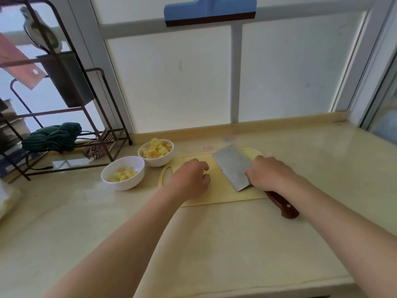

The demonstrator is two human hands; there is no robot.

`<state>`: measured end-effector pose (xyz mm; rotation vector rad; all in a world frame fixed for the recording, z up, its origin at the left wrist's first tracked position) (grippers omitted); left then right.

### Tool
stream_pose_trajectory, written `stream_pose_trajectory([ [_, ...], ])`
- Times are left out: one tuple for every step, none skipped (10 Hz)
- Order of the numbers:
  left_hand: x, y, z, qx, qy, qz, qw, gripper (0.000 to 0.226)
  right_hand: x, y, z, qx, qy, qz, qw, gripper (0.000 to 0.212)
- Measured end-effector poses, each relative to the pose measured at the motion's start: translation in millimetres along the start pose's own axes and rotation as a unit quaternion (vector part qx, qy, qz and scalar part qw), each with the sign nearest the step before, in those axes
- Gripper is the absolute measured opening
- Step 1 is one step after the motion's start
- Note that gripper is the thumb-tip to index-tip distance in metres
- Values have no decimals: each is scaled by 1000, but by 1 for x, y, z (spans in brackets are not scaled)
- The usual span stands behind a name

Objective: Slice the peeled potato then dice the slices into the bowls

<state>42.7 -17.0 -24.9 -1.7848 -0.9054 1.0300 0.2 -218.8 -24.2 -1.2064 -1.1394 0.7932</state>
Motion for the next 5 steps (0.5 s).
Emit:
stream_pose_trajectory([
  [-2, 3, 1, 9, 4, -6, 1000, 37, 3, 0, 2, -24, 1, 59, 998, 23],
  [-2, 1, 1, 5, 8, -11, 1000, 36, 6, 2, 3, -23, -4, 143, 990, 30],
  [-1, -1, 1, 13, 3, 0, 1000, 36, 8, 2, 7, -10, -15, 196, 980, 32],
  [-5, -13, 2, -9, 10, 23, 1000, 34, 8, -10, 10, -23, -13, 183, 983, 30],
  [-7, -31, 0, -38, 9, 38, 998, 33, 9, -29, 11, -35, -3, 134, 990, 26],
])
Point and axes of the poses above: each hand's wrist, its own z-axis away from the middle knuckle, its own y-axis out of the palm, x = y × z, the point moved 8 cm from there along -z, towards the middle knuckle, and after that the axes turned 8 degrees about -x, right-handed, at the moved point
